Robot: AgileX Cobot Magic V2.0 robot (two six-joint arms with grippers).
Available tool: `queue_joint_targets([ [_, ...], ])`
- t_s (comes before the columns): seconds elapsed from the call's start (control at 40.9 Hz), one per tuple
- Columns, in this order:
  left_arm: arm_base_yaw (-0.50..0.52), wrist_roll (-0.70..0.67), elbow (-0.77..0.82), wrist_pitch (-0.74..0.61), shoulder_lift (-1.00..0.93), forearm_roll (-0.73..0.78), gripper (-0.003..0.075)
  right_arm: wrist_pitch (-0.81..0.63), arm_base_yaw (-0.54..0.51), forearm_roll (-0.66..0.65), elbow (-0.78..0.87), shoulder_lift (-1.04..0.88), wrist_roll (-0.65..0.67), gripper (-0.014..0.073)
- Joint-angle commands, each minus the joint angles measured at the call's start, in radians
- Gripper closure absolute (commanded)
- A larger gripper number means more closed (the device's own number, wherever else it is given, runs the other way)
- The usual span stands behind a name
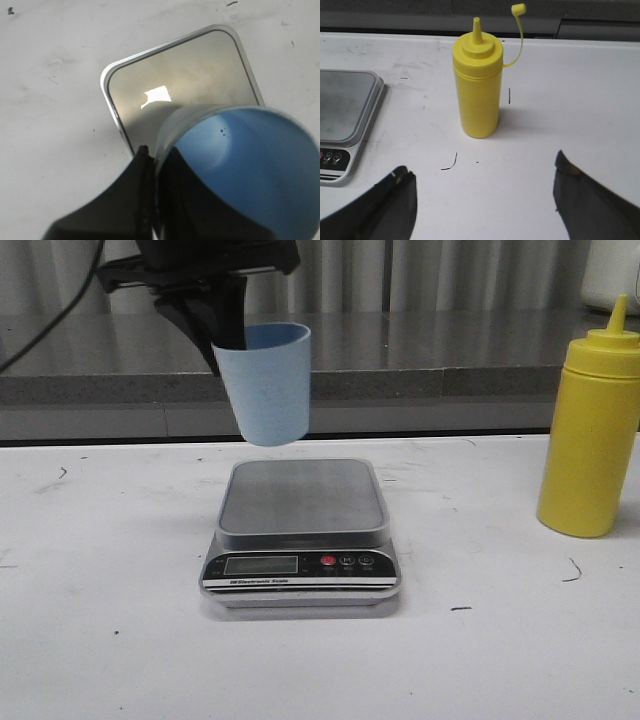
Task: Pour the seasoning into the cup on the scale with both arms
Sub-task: 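Lift the cup with the left gripper and carry it over the scale, then set the cup on the scale, open the left gripper, withdraw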
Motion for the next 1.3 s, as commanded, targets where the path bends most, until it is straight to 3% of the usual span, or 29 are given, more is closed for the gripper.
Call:
queue_joint_targets([
  [0.0, -0.023, -0.015, -0.072, -0.017, -0.003, -0.011, 0.0740, -0.064, -0.004, -0.002, -0.030, 0.006, -0.001, 0.0012],
  [0.269, -0.030, -0.015, -0.090, -0.075, 0.063, -0.011, 0.0740, -0.064, -0.004, -0.002, -0.030, 0.006, -0.001, 0.0012],
  [0.734, -0.030, -0.010, -0.092, -0.052, 0.077, 0.001, 0.0727, -0.064, -0.004, -0.002, -0.030, 0.006, -0.001, 0.0012],
  [0.955, -0.030, -0.010, -0.092, -0.059, 0.096, 0.005, 0.0560, -0.064, -0.004, -0.002, -0.030, 0.006, -0.001, 0.0012],
  [1.126, -0.032, -0.010, -0.092, -0.060, 0.098, 0.005, 0.0330, -0.064, -0.004, -0.002, -0.030, 0.006, -0.001, 0.0012],
  [1.199, -0.032, -0.010, -0.092, -0.056, 0.096, 0.005, 0.0288, -0.064, -0.004, -0.002, -0.030, 0.006, -0.001, 0.0012],
  [1.273, -0.032, -0.010, -0.092, -0.053, 0.081, 0.005, 0.0295, -0.064, -0.004, -0.002, -0.030, 0.006, -0.001, 0.0012],
])
